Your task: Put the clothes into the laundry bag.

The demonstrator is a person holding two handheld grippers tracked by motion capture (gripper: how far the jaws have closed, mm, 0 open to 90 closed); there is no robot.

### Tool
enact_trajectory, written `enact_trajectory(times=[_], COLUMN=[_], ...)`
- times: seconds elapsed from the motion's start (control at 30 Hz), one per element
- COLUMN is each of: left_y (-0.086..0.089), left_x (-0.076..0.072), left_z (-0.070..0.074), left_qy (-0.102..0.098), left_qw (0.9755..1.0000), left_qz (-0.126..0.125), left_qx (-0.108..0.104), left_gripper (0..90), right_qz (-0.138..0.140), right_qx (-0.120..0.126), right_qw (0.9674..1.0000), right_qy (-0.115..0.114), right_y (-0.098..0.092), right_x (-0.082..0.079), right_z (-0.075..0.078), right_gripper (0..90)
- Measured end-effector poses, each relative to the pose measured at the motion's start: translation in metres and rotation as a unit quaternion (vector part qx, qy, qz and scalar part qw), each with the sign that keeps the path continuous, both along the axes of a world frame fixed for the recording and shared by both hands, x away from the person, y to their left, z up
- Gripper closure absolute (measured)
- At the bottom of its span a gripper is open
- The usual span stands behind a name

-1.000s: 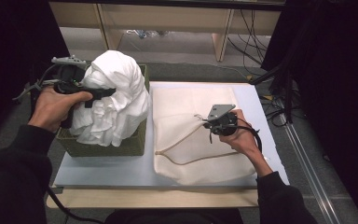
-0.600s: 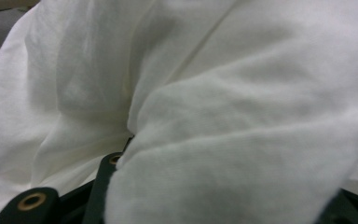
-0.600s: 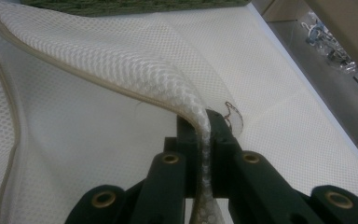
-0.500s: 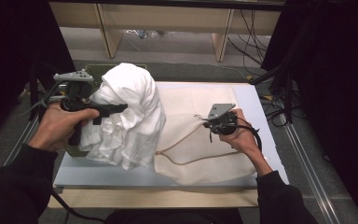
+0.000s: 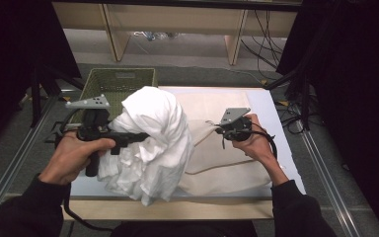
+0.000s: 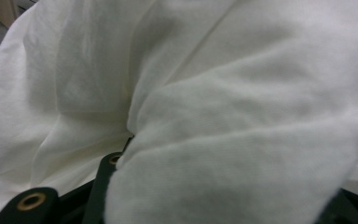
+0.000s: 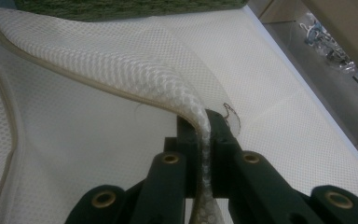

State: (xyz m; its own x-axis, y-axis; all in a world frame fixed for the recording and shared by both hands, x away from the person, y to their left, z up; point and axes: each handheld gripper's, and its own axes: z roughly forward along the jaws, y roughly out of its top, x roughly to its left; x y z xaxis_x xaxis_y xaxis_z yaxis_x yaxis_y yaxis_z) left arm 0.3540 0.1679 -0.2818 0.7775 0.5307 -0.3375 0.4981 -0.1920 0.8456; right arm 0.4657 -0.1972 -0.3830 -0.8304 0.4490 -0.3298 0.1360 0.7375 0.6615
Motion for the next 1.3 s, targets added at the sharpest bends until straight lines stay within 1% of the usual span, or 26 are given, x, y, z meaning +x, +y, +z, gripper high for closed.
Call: enact_trajectory(times=[0.03, 0.07, 0.1, 0.13, 0.17, 0.2, 0.23, 0.27, 0.33, 0.37, 0.4, 0.43, 0.47, 0.63, 0.7, 0.83, 0.9, 0.97, 1.0, 1.07, 1.1, 1.13, 1.17, 1.2, 1.23, 1.3], left_y=[-0.005, -0.01, -0.015, -0.02, -0.025, -0.029, -0.029, -0.035, -0.045, -0.045, -0.052, -0.055, -0.059, -0.076, -0.084, -0.096, -0.102, -0.109, -0.112, -0.12, -0.124, -0.128, -0.128, -0.136, -0.141, -0.148], left_x=[-0.002, -0.003, -0.004, -0.005, -0.005, -0.005, -0.005, -0.005, -0.005, -0.005, -0.004, -0.003, -0.002, 0.005, 0.007, 0.013, 0.016, 0.019, 0.02, 0.021, 0.022, 0.022, 0.022, 0.026, 0.027, 0.031], left_z=[-0.003, -0.006, -0.009, -0.013, -0.016, -0.019, -0.019, -0.024, -0.033, -0.033, -0.039, -0.042, -0.046, -0.064, -0.073, -0.084, -0.09, -0.094, -0.096, -0.1, -0.102, -0.104, -0.104, -0.11, -0.113, -0.119], left_qy=[0.002, 0.004, 0.009, 0.01, 0.013, 0.014, 0.014, 0.012, 0.023, 0.023, 0.029, 0.033, 0.039, 0.055, 0.061, 0.077, 0.076, 0.08, 0.081, 0.085, 0.084, 0.082, 0.082, 0.079, 0.092, 0.098], left_qw=[1.0, 0.9999, 0.9998, 0.9995, 0.9993, 0.9986, 0.9986, 0.9985, 0.9972, 0.9972, 0.9962, 0.9961, 0.9955, 0.993, 0.9923, 0.9907, 0.9898, 0.9888, 0.9884, 0.9873, 0.9864, 0.9858, 0.9858, 0.985, 0.9838, 0.9827], left_qz=[-0.005, -0.01, -0.017, -0.029, -0.036, -0.051, -0.051, -0.054, -0.071, -0.071, -0.082, -0.082, -0.087, -0.104, -0.108, -0.112, -0.12, -0.126, -0.128, -0.134, -0.141, -0.145, -0.145, -0.149, -0.149, -0.152], left_qx=[-0.006, -0.003, -0.004, -0.004, -0.003, 0.002, 0.002, 0.0, 0.002, 0.002, 0.0, 0.0, -0.002, -0.003, 0.002, 0.004, 0.004, 0.006, 0.006, 0.009, 0.013, 0.02, 0.02, 0.035, 0.038, 0.041], left_gripper=[56.1, 56.1, 56.0, 56.0, 55.8, 55.6, 55.5, 55.5, 55.5, 55.5, 55.4, 55.4, 55.4, 55.3, 55.3, 55.3, 55.2, 55.2, 55.1, 55.1, 55.0, 55.0, 54.9, 54.8, 54.8, 54.7], right_qz=[-0.003, 0.003, -0.005, -0.004, -0.018, 0.002, 0.001, 0.001, -0.004, 0.002, -0.002, -0.006, 0.002, 0.001, -0.006, 0.0, -0.002, 0.006, 0.005, 0.004, -0.002, 0.007, 0.006, 0.006, 0.006, 0.003], right_qx=[0.0, -0.002, 0.002, 0.001, 0.007, 0.001, 0.002, 0.002, 0.004, 0.003, 0.006, 0.007, 0.005, 0.007, 0.013, 0.013, 0.014, 0.011, 0.013, 0.014, 0.018, 0.016, 0.018, 0.019, 0.018, 0.016], right_qw=[1.0, 1.0, 1.0, 1.0, 0.9997, 1.0, 1.0, 1.0, 1.0, 1.0, 1.0, 0.9999, 1.0, 1.0, 0.9999, 0.9999, 0.9999, 0.9999, 0.9999, 0.9999, 0.9998, 0.9998, 0.9998, 0.9998, 0.9998, 0.9999], right_qy=[0.007, 0.003, 0.005, 0.005, 0.013, 0.003, 0.003, 0.003, 0.005, 0.0, 0.003, 0.005, 0.001, 0.002, 0.005, 0.004, 0.004, 0.001, -0.005, 0.002, 0.005, 0.0, 0.001, 0.001, 0.001, 0.004], right_y=[0.0, 0.0, 0.001, 0.0, 0.001, 0.0, 0.0, 0.0, -0.001, -0.001, -0.001, -0.001, -0.002, -0.002, -0.003, -0.003, -0.003, -0.004, -0.003, -0.004, -0.005, -0.005, -0.006, -0.006, -0.006, -0.006], right_x=[0.0, 0.0, 0.0, 0.0, -0.002, 0.001, 0.001, 0.001, -0.001, 0.0, 0.0, -0.001, 0.0, 0.0, -0.001, 0.0, 0.0, 0.001, 0.001, 0.0, -0.001, 0.001, 0.001, 0.001, 0.001, 0.0], right_z=[0.001, 0.001, 0.001, 0.002, 0.002, 0.003, 0.003, 0.003, 0.004, 0.005, 0.005, 0.005, 0.005, 0.005, 0.006, 0.006, 0.006, 0.007, 0.007, 0.008, 0.008, 0.009, 0.009, 0.009, 0.009, 0.009], right_gripper=[86.5, 86.5, 86.5, 86.5, 86.5, 86.5, 86.5, 86.5, 86.5, 86.5, 86.5, 86.5, 86.5, 86.5, 86.5, 86.5, 86.5, 86.5, 86.5, 86.5, 86.5, 86.5, 86.5, 86.5, 86.5, 86.6])
